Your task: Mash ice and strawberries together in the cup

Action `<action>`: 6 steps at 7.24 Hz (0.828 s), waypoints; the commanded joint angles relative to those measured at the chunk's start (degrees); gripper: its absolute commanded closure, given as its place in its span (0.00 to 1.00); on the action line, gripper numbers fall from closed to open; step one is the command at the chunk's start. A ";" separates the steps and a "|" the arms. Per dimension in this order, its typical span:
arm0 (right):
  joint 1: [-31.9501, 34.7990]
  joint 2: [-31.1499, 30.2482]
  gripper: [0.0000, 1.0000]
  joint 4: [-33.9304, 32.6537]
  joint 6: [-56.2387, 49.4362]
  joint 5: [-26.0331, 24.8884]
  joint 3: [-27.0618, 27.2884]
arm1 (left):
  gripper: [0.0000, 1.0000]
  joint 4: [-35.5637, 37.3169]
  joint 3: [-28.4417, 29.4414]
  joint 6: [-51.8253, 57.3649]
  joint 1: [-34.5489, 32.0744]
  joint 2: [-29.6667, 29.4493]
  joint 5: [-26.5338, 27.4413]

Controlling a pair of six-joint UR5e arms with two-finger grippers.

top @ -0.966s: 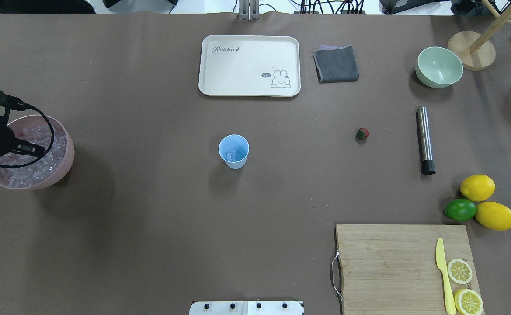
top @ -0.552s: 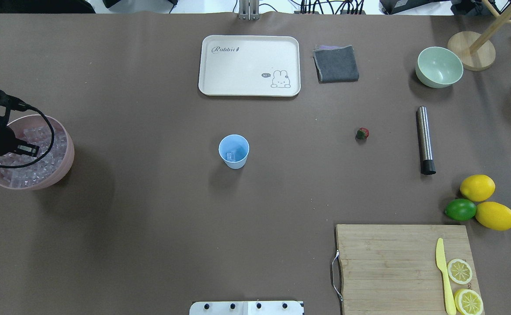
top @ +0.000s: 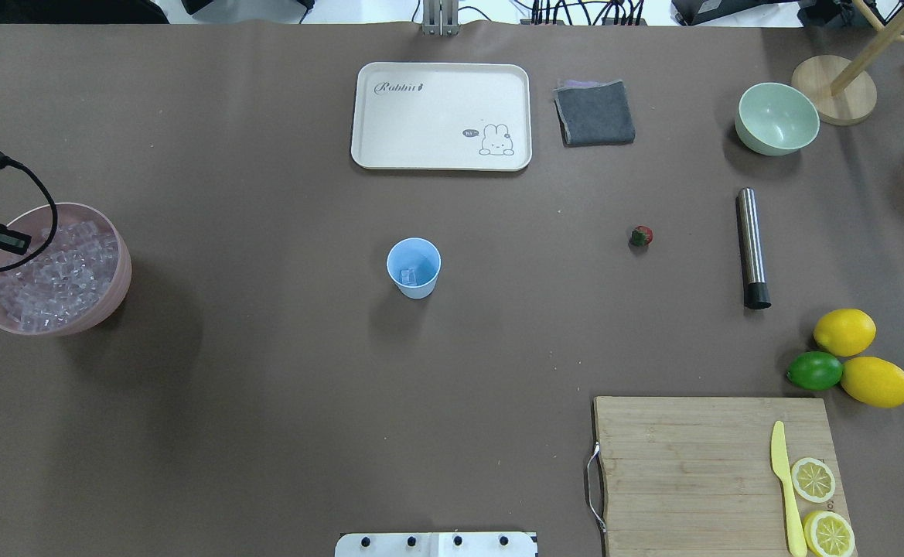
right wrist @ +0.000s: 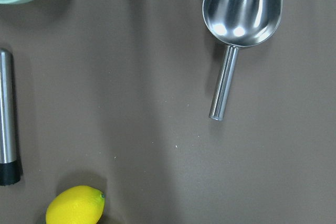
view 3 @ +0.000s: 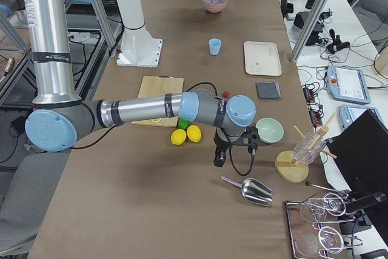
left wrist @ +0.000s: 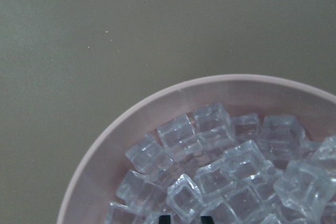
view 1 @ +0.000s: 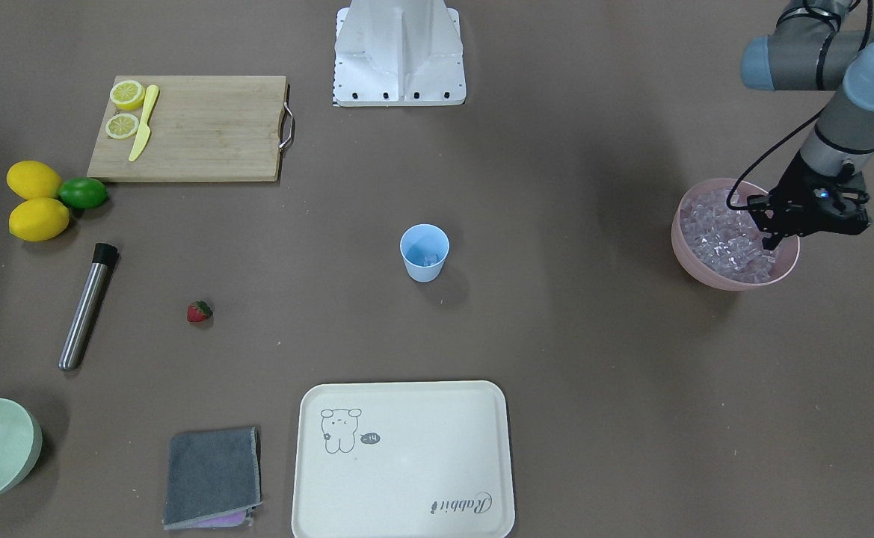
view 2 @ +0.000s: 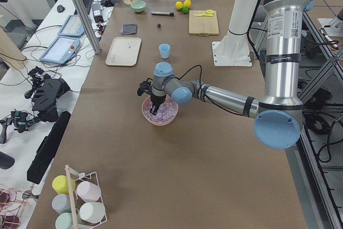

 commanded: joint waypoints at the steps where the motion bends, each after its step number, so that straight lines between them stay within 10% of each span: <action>1: -0.09 -0.01 0.00 0.00 0.00 0.03 -0.09 | 1.00 0.01 -0.11 1.25 -1.86 -0.39 -1.35; 6: -0.61 0.08 0.00 0.00 0.00 0.03 -0.09 | 0.36 2.12 -0.72 -5.07 -0.90 -2.16 -1.26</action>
